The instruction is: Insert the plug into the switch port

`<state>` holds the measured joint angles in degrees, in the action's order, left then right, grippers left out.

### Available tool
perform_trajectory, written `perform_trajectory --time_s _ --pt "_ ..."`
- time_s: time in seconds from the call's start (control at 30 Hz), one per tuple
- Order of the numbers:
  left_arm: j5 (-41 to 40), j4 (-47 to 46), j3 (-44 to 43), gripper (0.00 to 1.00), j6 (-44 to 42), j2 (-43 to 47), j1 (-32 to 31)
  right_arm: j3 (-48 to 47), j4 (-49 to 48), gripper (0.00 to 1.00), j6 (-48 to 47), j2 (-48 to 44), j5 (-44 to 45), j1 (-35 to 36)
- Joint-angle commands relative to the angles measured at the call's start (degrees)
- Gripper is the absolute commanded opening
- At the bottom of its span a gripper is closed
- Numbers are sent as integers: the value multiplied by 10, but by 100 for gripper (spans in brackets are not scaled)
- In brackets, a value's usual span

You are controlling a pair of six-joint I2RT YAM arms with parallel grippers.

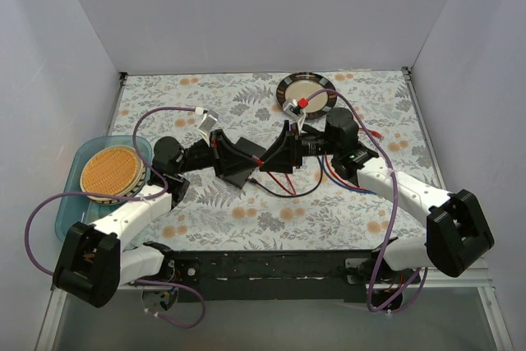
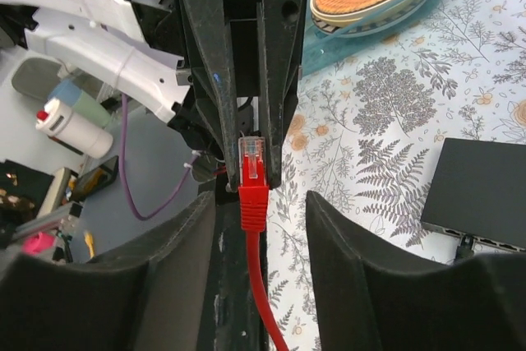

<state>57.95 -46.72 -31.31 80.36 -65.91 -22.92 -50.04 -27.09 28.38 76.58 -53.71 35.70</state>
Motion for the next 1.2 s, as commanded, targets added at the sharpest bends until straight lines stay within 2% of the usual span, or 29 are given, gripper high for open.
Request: perform_trajectory --time_s 0.0,0.03,0.1,0.17,0.23,0.93,0.97,1.0,1.07,1.1,1.17 --pt "6 3 -9 0 -10 11 -4 -29 -8 49 -9 9 5 11" --pt "4 8 -11 0 -13 13 -4 -29 -9 42 -8 10 6 11" --pt "-1 17 -10 0 -20 15 -4 -28 -5 39 -10 9 9 11" --pt "-2 18 -10 0 -19 15 -4 -27 -2 31 -13 7 11 12" --pt "-2 19 -13 0 -19 14 -4 -26 0 28 -14 6 11 11" --pt "-9 33 -15 0 -26 25 -4 -23 71 34 -61 -6 34 11" --pt "-7 34 -16 0 -26 24 -4 -24 72 32 -62 -6 35 11" --pt "-6 34 -16 0 -26 23 -4 -23 74 20 -63 -7 36 11" --pt "-5 34 -16 0 -27 22 -4 -27 76 5 -62 -8 39 11" --pt "-6 34 -17 0 -27 23 -4 -28 80 1 -62 -8 41 11" --pt "-6 37 -17 0 -28 22 -4 -30 90 1 -67 -10 49 11"
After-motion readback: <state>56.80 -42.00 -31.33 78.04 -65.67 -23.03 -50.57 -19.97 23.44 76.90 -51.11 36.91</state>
